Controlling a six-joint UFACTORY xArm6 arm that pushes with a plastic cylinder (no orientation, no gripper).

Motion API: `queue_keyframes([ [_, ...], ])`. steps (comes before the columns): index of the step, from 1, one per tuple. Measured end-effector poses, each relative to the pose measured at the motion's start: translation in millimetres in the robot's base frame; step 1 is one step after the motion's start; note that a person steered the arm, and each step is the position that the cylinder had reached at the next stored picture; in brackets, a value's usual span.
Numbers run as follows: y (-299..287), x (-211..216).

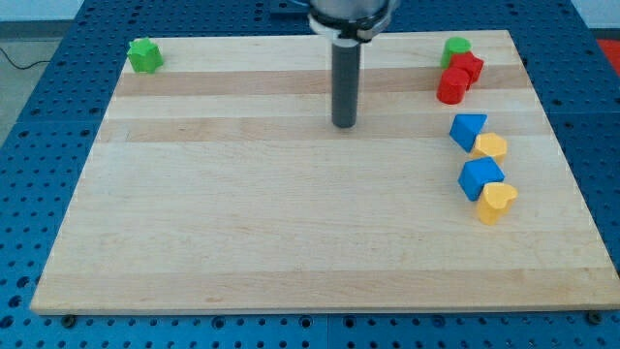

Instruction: Push the red circle towards the top center

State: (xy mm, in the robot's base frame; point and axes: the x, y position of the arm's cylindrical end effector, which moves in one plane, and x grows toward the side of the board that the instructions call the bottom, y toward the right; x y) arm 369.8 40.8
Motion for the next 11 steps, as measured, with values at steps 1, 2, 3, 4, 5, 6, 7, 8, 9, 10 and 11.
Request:
queue_keyframes([
  [1, 37.2, -0.2],
  [2, 79.3, -1.4],
  [3, 119.2, -14.5],
  [4, 164.7, -18.1],
  [5, 208.6, -18.6],
  [6, 220.1, -34.3],
  [7, 194.8, -42.2],
  [8, 134.1, -46.5],
  [9, 66.8, -48.3],
  [10, 4.4, -48.3],
  [11, 1.1, -20.6],
])
